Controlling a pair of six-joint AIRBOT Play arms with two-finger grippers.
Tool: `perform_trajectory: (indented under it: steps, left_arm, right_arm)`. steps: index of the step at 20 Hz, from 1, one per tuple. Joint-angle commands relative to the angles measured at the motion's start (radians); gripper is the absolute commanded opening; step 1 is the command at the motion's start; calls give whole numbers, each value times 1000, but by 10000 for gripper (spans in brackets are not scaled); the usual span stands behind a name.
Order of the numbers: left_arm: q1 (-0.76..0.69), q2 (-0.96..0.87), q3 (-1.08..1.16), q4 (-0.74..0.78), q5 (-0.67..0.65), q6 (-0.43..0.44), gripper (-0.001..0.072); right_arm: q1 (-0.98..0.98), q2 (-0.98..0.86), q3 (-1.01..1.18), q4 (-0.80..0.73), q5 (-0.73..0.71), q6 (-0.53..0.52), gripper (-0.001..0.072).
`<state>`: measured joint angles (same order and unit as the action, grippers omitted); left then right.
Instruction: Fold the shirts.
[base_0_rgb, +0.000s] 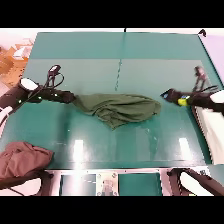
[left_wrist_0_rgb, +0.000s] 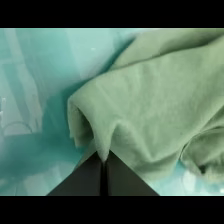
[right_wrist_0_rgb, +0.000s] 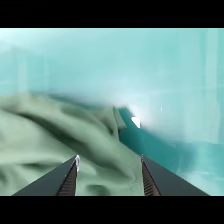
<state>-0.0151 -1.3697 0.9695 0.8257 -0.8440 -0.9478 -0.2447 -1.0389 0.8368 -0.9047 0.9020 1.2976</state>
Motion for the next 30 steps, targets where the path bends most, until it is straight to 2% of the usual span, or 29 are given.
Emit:
perform_trajectory:
  steps: [1,3,5,7,10,13,17,20,21,22,23,24,26,28,30]
  left_arm:
    - [0,-11,7,1,4,6,21]
    - [1,-11,7,6,-16,7,21]
    - [0,-11,7,9,-43,14,21]
    - [0,-11,7,8,-63,14,22]
    - [0,-11,7,9,-91,14,22]
    - [0,-11,7,8,-101,14,22]
    - [0,-11,7,9,-108,14,21]
    - [0,-11,7,10,-119,14,21]
    - [0,-11,7,11,-122,14,22]
    - [0,-11,7,13,-125,14,22]
    - [0,-11,7,13,-126,14,22]
    - [0,-11,7,13,-126,15,21]
    - [0,-11,7,18,-126,14,22]
    - [1,-8,10,61,-125,13,21]
    - [1,6,68,198,-137,-63,21]
  right_arm:
    - [-97,48,100,-6,257,82,435]
    - [-66,143,-6,-4,329,139,423]
    - [44,246,-188,39,278,219,435]
    - [226,306,-397,170,86,283,499]
    - [526,245,-589,406,-281,289,500]
    - [699,75,-556,483,-440,288,500]
    - [742,-178,-353,483,-445,227,498]
    - [741,-286,-221,482,-426,193,488]
    - [740,-304,-195,482,-416,182,445]
    - [740,-314,-177,482,-412,182,339]
    - [740,-315,-166,482,-412,180,275]
    - [740,-315,-156,482,-411,158,159]
    - [740,-312,-134,480,-356,128,40]
    - [731,-284,-109,457,-271,114,18]
    - [670,-232,-67,391,-163,116,17]
